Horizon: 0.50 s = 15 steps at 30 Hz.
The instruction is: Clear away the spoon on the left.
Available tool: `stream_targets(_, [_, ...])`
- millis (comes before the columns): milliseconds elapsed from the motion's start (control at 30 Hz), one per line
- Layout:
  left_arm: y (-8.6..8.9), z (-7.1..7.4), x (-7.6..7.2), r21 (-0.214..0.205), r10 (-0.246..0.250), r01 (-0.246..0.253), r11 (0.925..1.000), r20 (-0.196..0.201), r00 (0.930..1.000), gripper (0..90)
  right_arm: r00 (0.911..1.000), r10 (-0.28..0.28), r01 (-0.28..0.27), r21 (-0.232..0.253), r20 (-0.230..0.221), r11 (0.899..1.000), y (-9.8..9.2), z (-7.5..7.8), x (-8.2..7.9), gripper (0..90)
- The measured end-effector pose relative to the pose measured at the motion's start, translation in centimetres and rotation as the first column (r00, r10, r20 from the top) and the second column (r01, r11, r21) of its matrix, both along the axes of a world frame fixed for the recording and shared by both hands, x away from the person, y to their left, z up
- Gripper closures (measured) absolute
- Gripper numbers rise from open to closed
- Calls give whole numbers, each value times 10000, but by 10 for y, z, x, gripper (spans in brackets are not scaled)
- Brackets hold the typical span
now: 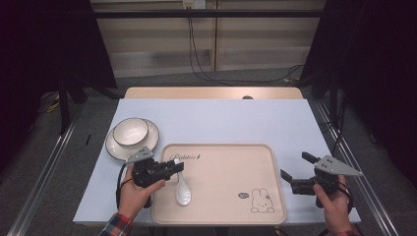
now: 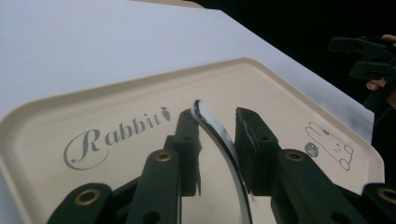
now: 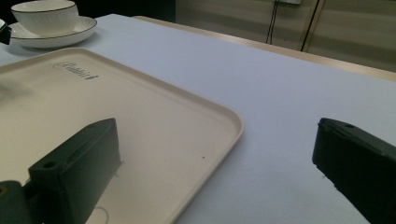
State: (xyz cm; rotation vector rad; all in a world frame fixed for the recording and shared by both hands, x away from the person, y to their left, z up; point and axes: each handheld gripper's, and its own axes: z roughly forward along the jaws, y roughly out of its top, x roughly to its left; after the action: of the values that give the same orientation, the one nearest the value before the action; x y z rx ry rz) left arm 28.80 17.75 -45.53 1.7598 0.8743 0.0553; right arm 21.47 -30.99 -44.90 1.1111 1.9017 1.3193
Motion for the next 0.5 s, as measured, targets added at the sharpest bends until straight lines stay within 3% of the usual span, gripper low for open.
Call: stream_targets(500, [-5, -8, 8, 271, 200, -191, 9994, -316, 9993, 682, 10000, -6, 6, -94, -66, 10000, 1, -1, 0, 7])
